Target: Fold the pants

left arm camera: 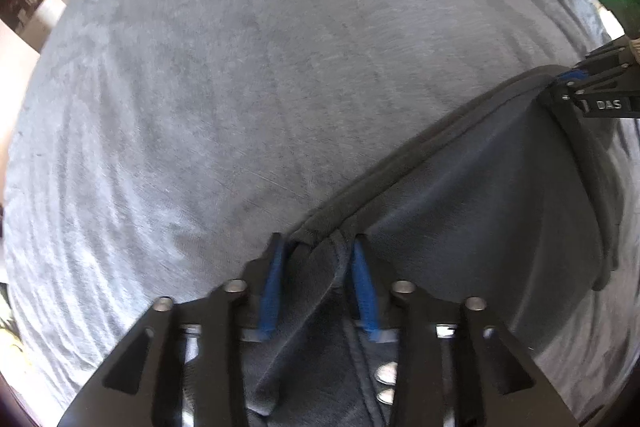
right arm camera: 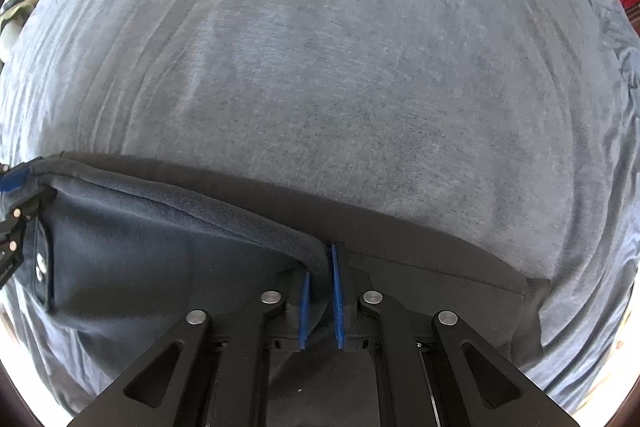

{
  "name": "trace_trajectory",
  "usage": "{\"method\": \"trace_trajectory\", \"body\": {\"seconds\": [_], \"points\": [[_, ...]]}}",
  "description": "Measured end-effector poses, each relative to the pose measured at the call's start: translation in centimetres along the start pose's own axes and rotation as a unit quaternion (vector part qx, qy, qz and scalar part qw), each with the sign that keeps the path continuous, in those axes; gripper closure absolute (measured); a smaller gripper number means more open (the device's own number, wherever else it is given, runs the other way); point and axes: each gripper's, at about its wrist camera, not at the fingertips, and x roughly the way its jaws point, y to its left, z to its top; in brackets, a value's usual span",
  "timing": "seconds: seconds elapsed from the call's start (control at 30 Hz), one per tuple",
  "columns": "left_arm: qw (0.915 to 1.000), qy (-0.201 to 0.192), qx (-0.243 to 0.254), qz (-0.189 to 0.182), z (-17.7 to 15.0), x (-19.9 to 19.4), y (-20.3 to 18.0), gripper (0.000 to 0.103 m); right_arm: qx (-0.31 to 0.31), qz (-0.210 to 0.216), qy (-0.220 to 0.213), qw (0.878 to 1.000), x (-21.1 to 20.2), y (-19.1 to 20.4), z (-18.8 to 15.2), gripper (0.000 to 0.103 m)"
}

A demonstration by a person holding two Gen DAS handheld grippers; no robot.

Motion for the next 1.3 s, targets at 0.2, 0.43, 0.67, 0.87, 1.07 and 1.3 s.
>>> {"method": "trace_trajectory", "body": {"seconds": [0.2,0.43,0.67,0.87,1.07,1.3], "points": [[0.9999,0.005,-0.013,0.006,1.3,-0.1,0.3,0.049,0.004,0.004,0.004,1.000,0.4,-0.1,0.3,0.078],[0.9987,-0.037,-0.033,0.012,2.2,-3.6,0.4,0.041,0.010,0.012,-0.023,1.000,-2.7,-0.7,0.4,0.065],[0.9955,-0.081,-0.048,-0.013,2.2,-9.1,-0.6,0.041,0.016,0.020,-0.085,0.996,-7.4,-0.1,-1.2,0.057],[0.9908,-0.124,-0.035,-0.040,1.5,-14.2,-3.0,0.041,0.053,0.041,-0.146,0.987,-11.8,-0.1,-3.8,0.055],[0.9838,-0.162,-0.017,-0.075,-0.6,-17.9,-5.5,0.041,0.067,0.043,-0.210,0.974,-16.8,0.7,-9.9,0.055],[0.9779,-0.182,0.032,-0.097,-2.7,-19.0,-10.7,0.041,0.109,0.046,-0.258,0.959,-18.6,0.6,-16.6,0.055]]}}
